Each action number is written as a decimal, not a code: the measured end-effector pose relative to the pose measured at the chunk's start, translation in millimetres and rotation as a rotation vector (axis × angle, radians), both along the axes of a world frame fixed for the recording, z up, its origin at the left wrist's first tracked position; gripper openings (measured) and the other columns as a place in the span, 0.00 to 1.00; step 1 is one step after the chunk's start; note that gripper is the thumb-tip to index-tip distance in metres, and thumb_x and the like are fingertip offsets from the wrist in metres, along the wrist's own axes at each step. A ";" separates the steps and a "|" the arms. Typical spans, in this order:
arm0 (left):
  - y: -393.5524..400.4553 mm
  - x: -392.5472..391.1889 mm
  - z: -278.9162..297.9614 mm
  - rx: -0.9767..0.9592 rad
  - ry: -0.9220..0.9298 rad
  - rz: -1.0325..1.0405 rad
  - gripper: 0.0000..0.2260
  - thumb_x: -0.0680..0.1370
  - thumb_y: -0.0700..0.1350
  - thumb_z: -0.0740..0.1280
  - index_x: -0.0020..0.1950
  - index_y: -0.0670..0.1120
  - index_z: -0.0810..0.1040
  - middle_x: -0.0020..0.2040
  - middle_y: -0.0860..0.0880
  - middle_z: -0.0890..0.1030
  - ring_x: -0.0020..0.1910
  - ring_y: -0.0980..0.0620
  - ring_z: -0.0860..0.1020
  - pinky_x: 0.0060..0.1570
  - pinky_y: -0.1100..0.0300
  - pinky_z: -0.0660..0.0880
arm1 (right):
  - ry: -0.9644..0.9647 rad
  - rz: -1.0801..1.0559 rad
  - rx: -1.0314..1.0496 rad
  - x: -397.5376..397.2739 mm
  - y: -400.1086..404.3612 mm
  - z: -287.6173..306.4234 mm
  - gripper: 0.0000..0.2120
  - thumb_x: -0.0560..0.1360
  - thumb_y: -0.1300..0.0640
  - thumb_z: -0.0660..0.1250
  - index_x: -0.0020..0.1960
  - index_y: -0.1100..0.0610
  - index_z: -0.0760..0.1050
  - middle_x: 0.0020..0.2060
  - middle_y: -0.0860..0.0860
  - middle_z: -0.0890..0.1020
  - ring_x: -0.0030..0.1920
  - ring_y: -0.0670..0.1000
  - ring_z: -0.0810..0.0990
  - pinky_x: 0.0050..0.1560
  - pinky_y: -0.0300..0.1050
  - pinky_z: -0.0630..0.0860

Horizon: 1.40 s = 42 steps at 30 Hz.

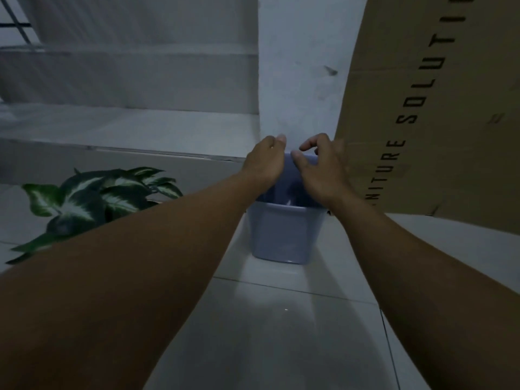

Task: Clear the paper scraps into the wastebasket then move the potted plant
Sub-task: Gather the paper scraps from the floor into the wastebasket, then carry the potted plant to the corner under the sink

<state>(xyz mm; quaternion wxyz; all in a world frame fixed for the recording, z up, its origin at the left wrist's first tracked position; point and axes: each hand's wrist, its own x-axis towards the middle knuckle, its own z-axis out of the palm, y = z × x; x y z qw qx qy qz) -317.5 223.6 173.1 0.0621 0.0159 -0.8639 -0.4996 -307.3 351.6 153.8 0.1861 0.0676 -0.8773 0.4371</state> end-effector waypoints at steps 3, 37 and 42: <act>-8.8 10.9 -2.1 0.032 0.052 -0.031 0.22 0.86 0.53 0.49 0.69 0.46 0.77 0.69 0.44 0.78 0.68 0.45 0.75 0.72 0.49 0.68 | -0.023 0.003 -0.032 6.7 -1.6 -0.6 0.11 0.79 0.44 0.65 0.56 0.50 0.72 0.58 0.53 0.68 0.62 0.55 0.71 0.65 0.58 0.72; -283.3 275.6 -93.6 0.221 0.125 0.736 0.15 0.83 0.48 0.63 0.70 0.50 0.69 0.68 0.45 0.67 0.60 0.46 0.75 0.57 0.57 0.69 | -0.751 0.422 -0.106 217.7 -236.3 -84.8 0.18 0.72 0.53 0.71 0.61 0.50 0.76 0.49 0.52 0.83 0.49 0.53 0.84 0.54 0.56 0.81; -312.4 245.2 -98.7 0.392 -0.079 0.559 0.23 0.85 0.46 0.59 0.81 0.52 0.59 0.73 0.49 0.66 0.71 0.52 0.67 0.60 0.64 0.63 | -0.683 0.343 -0.209 222.3 -262.6 -102.5 0.29 0.74 0.46 0.71 0.73 0.45 0.67 0.65 0.46 0.77 0.60 0.53 0.80 0.64 0.62 0.77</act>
